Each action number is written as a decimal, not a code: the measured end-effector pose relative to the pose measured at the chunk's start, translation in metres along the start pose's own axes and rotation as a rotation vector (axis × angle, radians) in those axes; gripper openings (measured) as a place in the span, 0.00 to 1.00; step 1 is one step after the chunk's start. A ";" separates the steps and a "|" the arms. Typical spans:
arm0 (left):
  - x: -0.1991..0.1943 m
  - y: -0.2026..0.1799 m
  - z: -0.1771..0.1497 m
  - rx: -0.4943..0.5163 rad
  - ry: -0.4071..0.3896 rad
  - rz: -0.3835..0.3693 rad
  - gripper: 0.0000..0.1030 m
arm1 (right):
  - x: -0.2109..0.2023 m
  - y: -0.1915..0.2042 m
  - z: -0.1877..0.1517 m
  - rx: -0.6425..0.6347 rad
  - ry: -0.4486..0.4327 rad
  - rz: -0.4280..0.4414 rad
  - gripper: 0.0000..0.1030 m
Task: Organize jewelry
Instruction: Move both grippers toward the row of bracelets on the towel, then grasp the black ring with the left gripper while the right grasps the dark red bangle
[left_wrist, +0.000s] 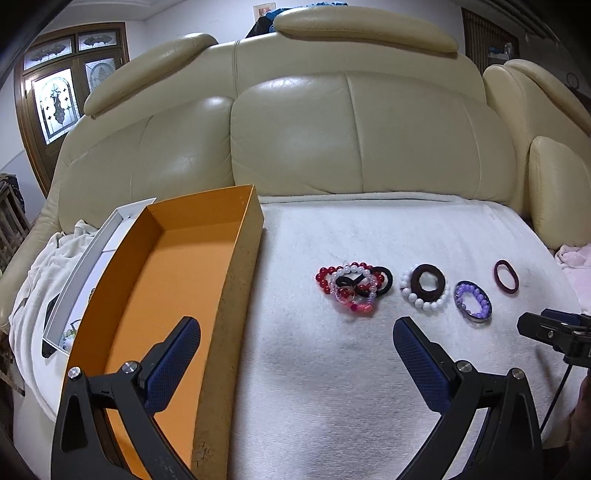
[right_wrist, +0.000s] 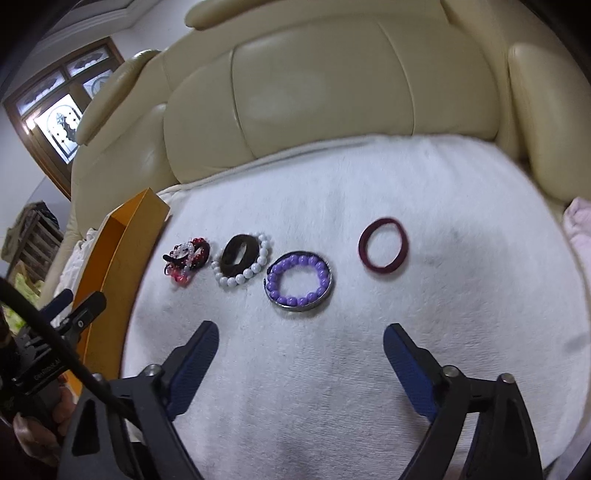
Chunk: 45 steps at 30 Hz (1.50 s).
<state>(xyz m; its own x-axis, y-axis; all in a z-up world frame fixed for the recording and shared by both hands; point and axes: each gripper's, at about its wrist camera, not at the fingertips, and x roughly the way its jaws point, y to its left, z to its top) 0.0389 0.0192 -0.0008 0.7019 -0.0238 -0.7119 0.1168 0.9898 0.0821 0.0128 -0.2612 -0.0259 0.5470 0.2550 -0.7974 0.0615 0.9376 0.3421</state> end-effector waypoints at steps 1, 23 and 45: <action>0.000 0.001 0.000 -0.005 0.002 -0.002 1.00 | 0.002 0.000 0.001 0.003 0.005 0.005 0.88; 0.050 -0.038 0.023 0.046 0.067 -0.267 0.81 | 0.061 -0.048 0.059 0.022 -0.006 -0.271 0.24; 0.121 -0.113 0.038 0.257 0.162 -0.373 0.19 | 0.055 -0.062 0.058 0.093 0.003 -0.183 0.09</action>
<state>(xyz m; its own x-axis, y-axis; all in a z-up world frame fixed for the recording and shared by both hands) 0.1373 -0.1004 -0.0698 0.4626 -0.3282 -0.8236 0.5242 0.8504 -0.0445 0.0875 -0.3185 -0.0626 0.5170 0.0829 -0.8520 0.2371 0.9425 0.2355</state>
